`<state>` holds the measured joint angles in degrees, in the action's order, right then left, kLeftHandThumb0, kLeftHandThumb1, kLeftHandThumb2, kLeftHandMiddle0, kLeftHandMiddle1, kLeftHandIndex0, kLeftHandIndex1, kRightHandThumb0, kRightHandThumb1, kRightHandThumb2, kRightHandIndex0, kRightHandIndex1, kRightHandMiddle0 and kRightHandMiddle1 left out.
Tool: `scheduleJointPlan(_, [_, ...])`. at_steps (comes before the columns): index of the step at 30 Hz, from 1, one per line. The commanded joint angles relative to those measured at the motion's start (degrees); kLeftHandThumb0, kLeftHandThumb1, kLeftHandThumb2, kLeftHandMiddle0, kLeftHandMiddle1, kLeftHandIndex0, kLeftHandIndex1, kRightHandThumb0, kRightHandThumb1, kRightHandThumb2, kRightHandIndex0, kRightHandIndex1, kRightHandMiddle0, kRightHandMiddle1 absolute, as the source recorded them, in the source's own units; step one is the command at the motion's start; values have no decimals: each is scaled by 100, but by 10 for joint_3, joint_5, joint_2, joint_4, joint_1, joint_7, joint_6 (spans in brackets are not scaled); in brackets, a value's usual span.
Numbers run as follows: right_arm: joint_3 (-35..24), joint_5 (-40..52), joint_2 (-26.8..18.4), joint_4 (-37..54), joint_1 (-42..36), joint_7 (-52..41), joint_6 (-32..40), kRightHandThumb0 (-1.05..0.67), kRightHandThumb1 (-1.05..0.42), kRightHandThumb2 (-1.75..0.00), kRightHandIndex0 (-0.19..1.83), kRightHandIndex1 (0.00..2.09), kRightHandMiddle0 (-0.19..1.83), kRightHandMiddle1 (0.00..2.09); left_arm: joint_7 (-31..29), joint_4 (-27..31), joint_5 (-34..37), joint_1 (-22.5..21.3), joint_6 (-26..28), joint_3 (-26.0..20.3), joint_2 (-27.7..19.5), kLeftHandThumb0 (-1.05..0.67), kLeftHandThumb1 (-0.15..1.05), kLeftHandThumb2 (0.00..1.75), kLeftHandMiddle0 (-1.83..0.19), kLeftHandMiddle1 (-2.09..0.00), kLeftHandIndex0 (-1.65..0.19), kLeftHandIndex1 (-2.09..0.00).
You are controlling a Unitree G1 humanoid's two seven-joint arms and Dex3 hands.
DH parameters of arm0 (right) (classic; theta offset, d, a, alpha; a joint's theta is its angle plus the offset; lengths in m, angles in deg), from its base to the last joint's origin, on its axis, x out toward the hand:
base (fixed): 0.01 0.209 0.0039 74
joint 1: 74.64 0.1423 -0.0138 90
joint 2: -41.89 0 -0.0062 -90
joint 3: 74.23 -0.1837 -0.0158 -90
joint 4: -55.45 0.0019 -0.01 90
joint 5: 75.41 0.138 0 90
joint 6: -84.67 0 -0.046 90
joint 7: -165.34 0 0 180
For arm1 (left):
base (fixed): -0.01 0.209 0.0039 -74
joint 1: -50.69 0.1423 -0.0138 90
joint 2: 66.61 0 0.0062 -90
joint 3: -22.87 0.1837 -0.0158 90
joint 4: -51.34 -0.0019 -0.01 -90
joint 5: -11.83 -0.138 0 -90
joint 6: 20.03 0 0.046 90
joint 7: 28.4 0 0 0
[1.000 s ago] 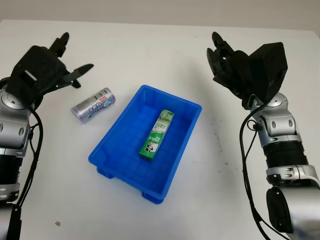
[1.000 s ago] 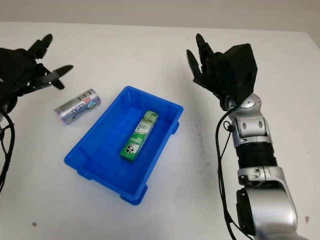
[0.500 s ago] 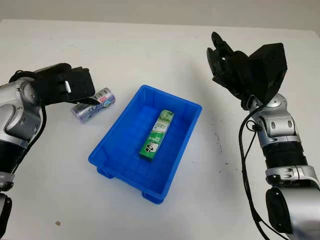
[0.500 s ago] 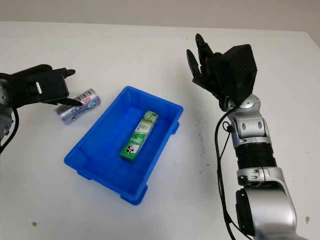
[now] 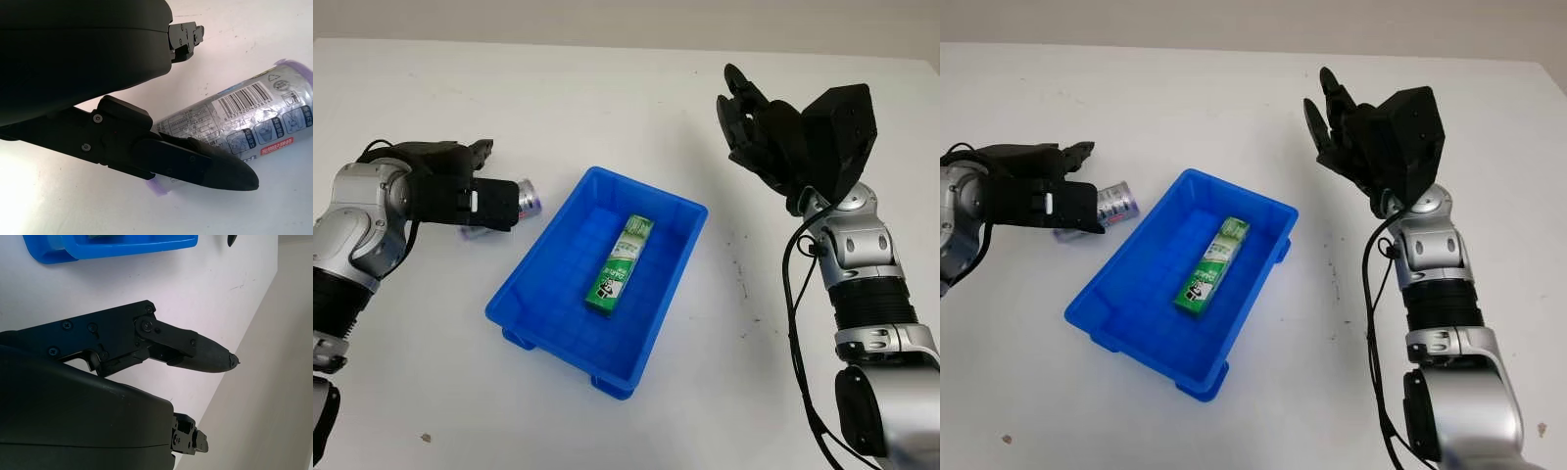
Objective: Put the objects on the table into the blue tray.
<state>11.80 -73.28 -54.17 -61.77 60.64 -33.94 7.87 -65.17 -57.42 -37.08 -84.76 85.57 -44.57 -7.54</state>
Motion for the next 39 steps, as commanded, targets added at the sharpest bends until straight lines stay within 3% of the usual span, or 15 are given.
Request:
scheduleJointPlan(1, [-3, 0, -8, 4, 8, -1, 1, -69, -105, -67, -19, 0, -19, 0, 6, 7, -13, 9, -4, 8, 3, -95, 105, 13, 18, -4, 18, -2])
scheduleJointPlan(3, [-3, -3, -8, 6, 8, 3, 4, -70, -105, -67, -19, 0, -19, 0, 17, 7, -14, 15, -7, 2, 9, -95, 105, 13, 13, -7, 16, -3])
scheduleJointPlan(4, [-3, -3, -8, 7, 8, 4, 5, -70, -105, -66, -19, 0, -19, 0, 24, 6, -12, 18, -10, -1, 11, -94, 105, 10, 10, -49, 11, -5])
scheduleJointPlan(5, [-4, -2, -9, 7, 9, 3, 5, -70, -105, -66, -19, 0, -19, 0, 30, 5, -9, 19, -14, -3, 13, -93, 105, 9, 14, -127, 3, -25])
scheduleJointPlan(6, [-4, -1, -9, 7, 10, 2, 7, -69, -105, -67, -19, 0, -19, 0, 32, 4, -6, 19, -16, -5, 15, -92, 105, 7, -19, -176, 12, -106])
scheduleJointPlan(8, [-3, -3, -11, 6, 11, 3, 9, -69, -105, -67, -19, 0, -19, 0, 30, 0, -5, 17, -27, -3, 13, -89, 105, 7, -66, -201, 16, -172])
scheduleJointPlan(9, [-2, -5, -12, 5, 11, 3, 10, -69, -105, -68, -19, 0, -19, 0, 27, 0, -6, 16, -33, -1, 10, -84, 105, 7, -77, -206, 7, -194])
scheduleJointPlan(11, [-3, -5, -12, 4, 12, 2, 10, -69, -105, -68, -19, 0, -19, 0, 29, 0, -7, 18, -50, 0, 5, -75, 105, 9, -78, -208, -5, -205])
scheduleJointPlan(14, [-5, -2, -11, 0, 14, -1, 8, -69, -105, -67, -19, 0, -19, 0, 54, 3, 4, 28, -74, -15, 3, -59, 105, 13, -69, -209, -14, -209])
scheduleJointPlan(16, [-6, -1, -11, -3, 15, -1, 4, -70, -105, -67, -19, 0, -19, 0, 79, 0, 16, 36, -90, -26, 4, -46, 105, 18, -83, -209, -38, -209])
scheduleJointPlan(20, [-5, -3, -10, -7, 18, 0, 0, -70, -105, -66, -19, 0, -19, 0, 113, -4, 32, 48, -115, -40, 4, -34, 105, 30, -101, -209, -54, -209])
scheduleJointPlan(27, [-4, -6, -14, -30, 24, -4, -25, -69, -105, -67, -19, 0, -19, 0, 130, 2, 45, 53, -112, -54, 10, -46, 105, 43, -109, -209, -59, -209])
scheduleJointPlan(34, [-3, -9, -16, -39, 27, -8, -36, -69, -105, -66, -19, 0, -19, 0, 155, -2, 45, 52, -113, -58, 10, -39, 105, 41, -111, -209, -60, -209])
scheduleJointPlan(39, [-5, -7, -16, -43, 29, -12, -34, -69, -105, -66, -19, 0, -19, 0, 192, -22, 70, 32, -129, -85, 3, -36, 105, 39, -95, -209, -42, -209])
